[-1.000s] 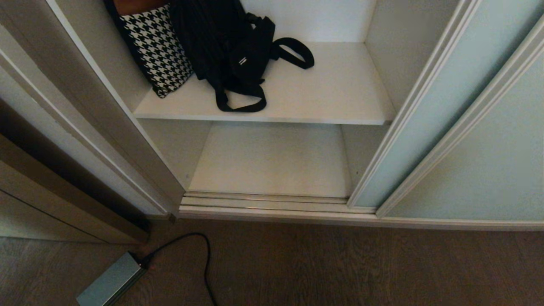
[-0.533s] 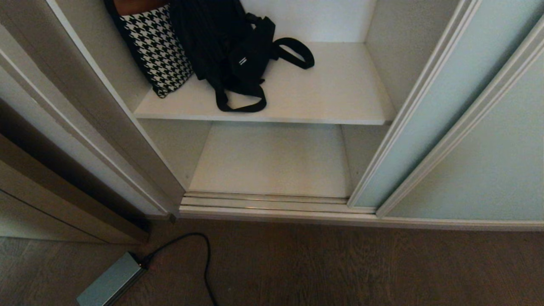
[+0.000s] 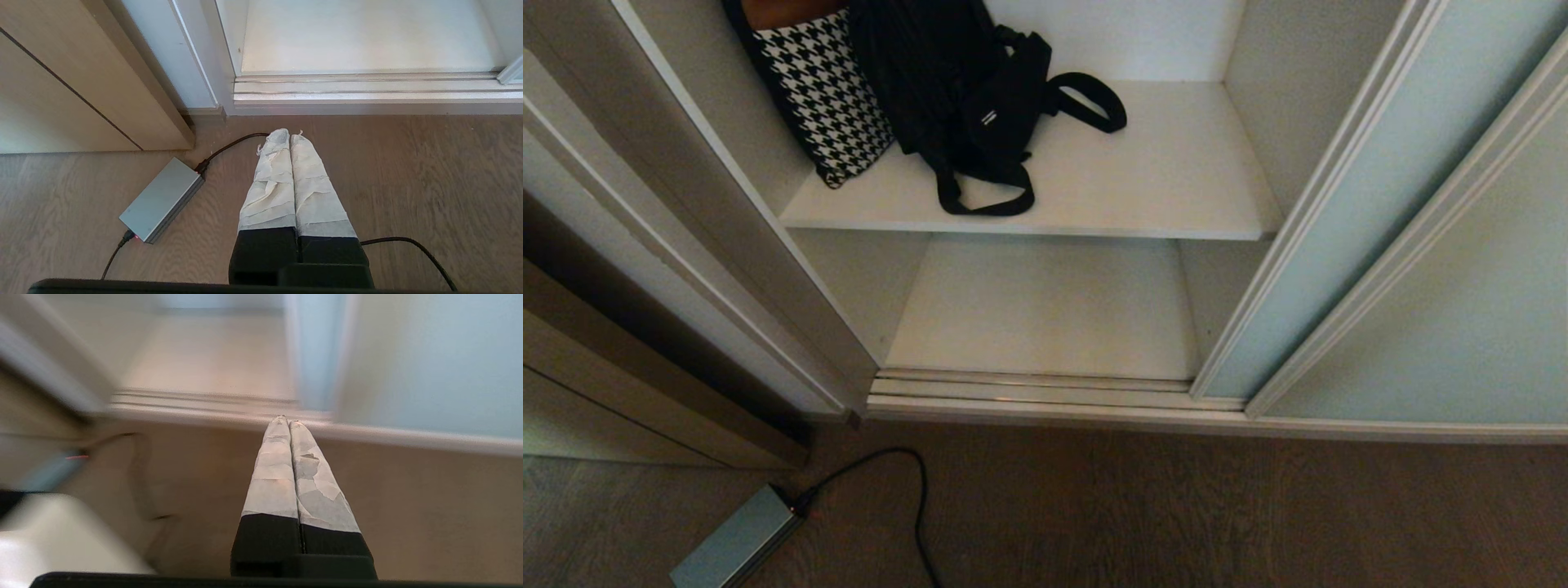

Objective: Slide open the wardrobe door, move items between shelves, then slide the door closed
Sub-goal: Close the door

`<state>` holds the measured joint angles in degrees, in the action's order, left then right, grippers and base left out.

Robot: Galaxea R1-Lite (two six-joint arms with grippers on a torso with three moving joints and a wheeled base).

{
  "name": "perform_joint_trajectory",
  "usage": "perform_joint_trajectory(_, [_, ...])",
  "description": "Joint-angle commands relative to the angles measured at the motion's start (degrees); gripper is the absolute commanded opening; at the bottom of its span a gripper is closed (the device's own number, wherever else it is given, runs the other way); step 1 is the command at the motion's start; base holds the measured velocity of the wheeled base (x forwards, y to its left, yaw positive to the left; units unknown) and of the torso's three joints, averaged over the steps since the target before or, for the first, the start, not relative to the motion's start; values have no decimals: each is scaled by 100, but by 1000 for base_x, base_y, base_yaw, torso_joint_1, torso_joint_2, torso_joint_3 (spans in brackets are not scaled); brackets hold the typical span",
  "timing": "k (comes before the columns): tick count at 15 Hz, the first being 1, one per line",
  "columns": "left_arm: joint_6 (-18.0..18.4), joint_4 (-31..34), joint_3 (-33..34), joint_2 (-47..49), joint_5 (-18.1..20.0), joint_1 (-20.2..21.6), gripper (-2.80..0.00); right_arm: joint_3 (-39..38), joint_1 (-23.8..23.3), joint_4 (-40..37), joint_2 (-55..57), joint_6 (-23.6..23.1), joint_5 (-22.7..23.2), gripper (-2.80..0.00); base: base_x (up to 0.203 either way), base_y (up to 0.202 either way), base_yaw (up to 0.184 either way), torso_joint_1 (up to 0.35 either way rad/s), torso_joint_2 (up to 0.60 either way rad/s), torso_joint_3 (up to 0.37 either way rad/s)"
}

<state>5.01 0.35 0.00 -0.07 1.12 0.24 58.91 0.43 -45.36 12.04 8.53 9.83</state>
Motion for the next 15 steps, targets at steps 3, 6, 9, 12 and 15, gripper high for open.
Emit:
perform_joint_trajectory(3, [8, 0, 0, 16, -6, 2, -280, 2570, 72, -549, 2191, 1975, 844, -280, 0, 0, 0, 0, 0, 0])
perform_joint_trajectory(6, [0, 0, 0, 16, -3, 2, -280, 3125, 83, -300, 3134, 3241, 1079, -280, 0, 0, 0, 0, 0, 0])
perform_joint_trajectory(9, [0, 0, 0, 16, 0, 2, -280, 2830, 80, 814, 3539, 3618, 1060, -280, 0, 0, 0, 0, 0, 0])
perform_joint_trajectory(12, [2, 0, 0, 16, 2, 2, -280, 2119, 97, 1750, 3572, 3714, 802, -280, 0, 0, 0, 0, 0, 0])
perform_joint_trajectory(15, [6, 0, 0, 16, 2, 2, -280, 1884, -1, 1937, 3701, 3685, 759, -280, 0, 0, 0, 0, 0, 0])
